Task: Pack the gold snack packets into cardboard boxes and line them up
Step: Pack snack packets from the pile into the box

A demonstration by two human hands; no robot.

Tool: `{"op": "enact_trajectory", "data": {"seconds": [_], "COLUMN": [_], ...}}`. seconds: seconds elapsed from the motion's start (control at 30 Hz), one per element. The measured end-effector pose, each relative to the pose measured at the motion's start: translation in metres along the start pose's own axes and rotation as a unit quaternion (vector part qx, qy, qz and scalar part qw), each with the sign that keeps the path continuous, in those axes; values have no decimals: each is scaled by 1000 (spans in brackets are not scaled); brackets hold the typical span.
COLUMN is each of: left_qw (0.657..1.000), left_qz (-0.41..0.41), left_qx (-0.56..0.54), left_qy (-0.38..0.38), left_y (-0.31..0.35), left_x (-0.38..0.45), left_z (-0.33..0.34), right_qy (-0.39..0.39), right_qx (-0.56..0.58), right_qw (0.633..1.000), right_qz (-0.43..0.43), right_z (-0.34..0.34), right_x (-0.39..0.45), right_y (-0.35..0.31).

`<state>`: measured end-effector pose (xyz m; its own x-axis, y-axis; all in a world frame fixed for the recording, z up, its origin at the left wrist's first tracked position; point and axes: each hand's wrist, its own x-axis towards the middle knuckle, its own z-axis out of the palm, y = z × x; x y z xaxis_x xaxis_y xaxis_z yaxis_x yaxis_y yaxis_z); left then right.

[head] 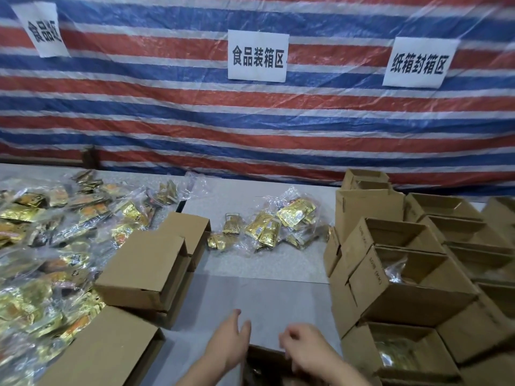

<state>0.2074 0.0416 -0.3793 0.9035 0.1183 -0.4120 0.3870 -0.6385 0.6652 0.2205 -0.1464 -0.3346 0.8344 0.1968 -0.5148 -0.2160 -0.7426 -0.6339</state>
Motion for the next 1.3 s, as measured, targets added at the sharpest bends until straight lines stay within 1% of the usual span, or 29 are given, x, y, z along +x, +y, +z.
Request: {"op": "enact_trajectory", "data": {"seconds": [0.13,0.23,0.3,0.4,0.5,0.63,0.73,0.8,0.9,1.0,1.07,1.13,1.2,1.3], "left_qw": [999,997,994,989,982,974,971,972,978,966,961,971,984,990], "left_qz": [18,45,49,43,41,43,36,8,-39,-27,-16,-28,-30,14], "left_qx": [11,50,84,123,160,184,186,190,174,217,224,186,113,36], "left_qy": [25,46,55,71,89,128,147,134,105,137,158,149,131,138], "left_y": [44,68,77,84,90,96,101,103,102,101,102,102,100,100], "left_x": [55,102,137,195,252,317,359,379,398,399,395,388,379,353], "left_z": [-22,-27,-26,-19,-8,8,16,17,21,35,38,36,33,21], "right_qy": [90,127,144,152,159,138,121,118,111,102,98,98,102,109], "right_qx": [108,165,188,205,230,255,219,188,137,107,98,85,72,84], "right_qw": [990,977,971,967,960,956,967,974,984,989,990,992,992,990], "right_qz": [25,40,35,25,34,49,45,37,4,-10,-5,3,8,17], "right_z": [-38,-60,-68,-73,-70,-57,-54,-55,-55,-54,-55,-55,-56,-60], "right_x": [40,87,121,162,187,203,212,216,219,220,218,215,209,199], "right_y": [-3,-1,2,9,22,41,49,51,55,59,60,60,59,58]}}
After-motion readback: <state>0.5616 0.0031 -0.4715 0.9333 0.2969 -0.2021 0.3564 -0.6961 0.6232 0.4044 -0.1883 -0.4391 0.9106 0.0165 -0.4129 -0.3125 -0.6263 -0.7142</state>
